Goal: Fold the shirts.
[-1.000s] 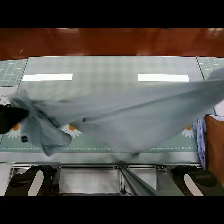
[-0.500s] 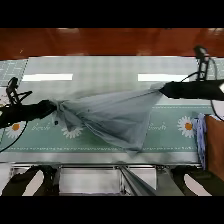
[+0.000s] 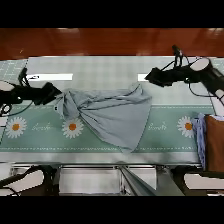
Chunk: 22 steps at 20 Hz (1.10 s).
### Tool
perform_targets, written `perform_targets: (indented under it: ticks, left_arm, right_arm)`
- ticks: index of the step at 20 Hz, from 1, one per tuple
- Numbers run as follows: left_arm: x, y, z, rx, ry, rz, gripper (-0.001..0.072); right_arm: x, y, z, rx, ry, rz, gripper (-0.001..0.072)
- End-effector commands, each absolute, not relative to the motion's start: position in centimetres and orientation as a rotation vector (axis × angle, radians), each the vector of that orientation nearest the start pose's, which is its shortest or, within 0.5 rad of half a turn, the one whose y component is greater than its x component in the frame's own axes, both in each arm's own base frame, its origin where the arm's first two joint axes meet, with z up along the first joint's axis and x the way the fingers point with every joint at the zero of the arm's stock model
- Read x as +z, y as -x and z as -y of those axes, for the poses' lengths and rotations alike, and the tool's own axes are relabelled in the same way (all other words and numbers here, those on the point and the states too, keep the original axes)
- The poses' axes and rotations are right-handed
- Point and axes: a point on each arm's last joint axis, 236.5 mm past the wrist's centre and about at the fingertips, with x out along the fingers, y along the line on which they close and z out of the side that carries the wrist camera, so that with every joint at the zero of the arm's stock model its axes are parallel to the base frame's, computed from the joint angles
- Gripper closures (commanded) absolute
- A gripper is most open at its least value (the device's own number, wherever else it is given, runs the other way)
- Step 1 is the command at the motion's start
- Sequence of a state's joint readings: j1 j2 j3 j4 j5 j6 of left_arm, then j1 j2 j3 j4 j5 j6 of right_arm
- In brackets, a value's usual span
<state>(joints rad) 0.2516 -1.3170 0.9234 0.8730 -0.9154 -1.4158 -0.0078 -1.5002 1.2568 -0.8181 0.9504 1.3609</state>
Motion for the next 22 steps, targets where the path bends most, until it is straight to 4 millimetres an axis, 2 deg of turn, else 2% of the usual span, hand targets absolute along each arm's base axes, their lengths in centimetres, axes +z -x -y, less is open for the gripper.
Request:
perform_targets:
  ticks: [1, 2, 3, 4, 5, 6, 7, 10, 12, 13, 14, 15, 18, 20, 22]
  left_arm:
    - [1.5, -39.4, -2.0, -0.11, 0.638, -1.21, 0.0201]
    - [4.1, -39.4, -4.4, -0.065, 0.652, -1.156, 0.0202]
    - [6.4, -39.2, -6.6, -0.013, 0.669, -1.073, 0.0201]
    - [7.9, -38.5, -7.6, 0.018, 0.678, -1.011, 0.0201]
    - [8.5, -37.3, -7.1, 0.013, 0.686, -0.99, 0.0201]
    - [7.8, -35.5, -5.3, -0.022, 0.668, -1.003, 0.0201]
    - [6.1, -33.5, -3.2, -0.046, 0.665, -1.044, 0.0201]
    - [-1.6, -26.1, 2.8, -0.102, 0.691, -1.216, 0.0201]
    - [-5.5, -21.9, 5.3, -0.119, 0.749, -1.34, 0.0201]
    - [-7.0, -20.5, 6.0, -0.118, 0.776, -1.387, 0.0201]
    - [-7.8, -20.0, 6.7, -0.115, 0.821, -1.396, 0.0202]
    - [-8.1, -20.5, 7.1, -0.106, 0.871, -1.372, 0.0202]
    - [-7.3, -23.8, 8.4, -0.101, 1.012, -1.249, 0.0202]
    - [-7.3, -25.2, 9.9, -0.116, 1.038, -1.218, 0.0202]
    - [-8.3, -26.8, 10.1, -0.08, 0.977, -1.166, 0.0202]
  right_arm:
    - [7.2, -46.1, -9.8, 0.462, -0.589, -1.107, 0.0295]
    - [8.9, -45.1, -7.7, 0.45, -0.592, -1.101, 0.0295]
    - [9.8, -43.9, -5.6, 0.418, -0.578, -1.103, 0.0295]
    - [9.9, -42.6, -3.5, 0.361, -0.544, -1.105, 0.0295]
    - [9.2, -41.3, -2.0, 0.29, -0.524, -1.109, 0.0295]
    - [7.8, -39.9, -1.6, 0.236, -0.526, -1.112, 0.0295]
    - [6.1, -38.5, -2.1, 0.214, -0.55, -1.111, 0.0295]
    - [0.8, -33.9, -4.6, 0.202, -0.645, -1.111, 0.0295]
    - [-1.4, -30.8, -5.4, 0.205, -0.651, -1.155, 0.0295]
    - [-1.9, -29.9, -5.7, 0.207, -0.649, -1.163, 0.0295]
    - [-2.2, -29.4, -5.8, 0.208, -0.649, -1.169, 0.0295]
    - [-2.3, -29.3, -5.9, 0.21, -0.651, -1.171, 0.0295]
    - [-2.0, -29.7, -6.0, 0.209, -0.668, -1.152, 0.0296]
    - [-1.9, -29.9, -6.1, 0.21, -0.675, -1.146, 0.0296]
    - [-1.9, -29.9, -6.0, 0.21, -0.675, -1.145, 0.0296]
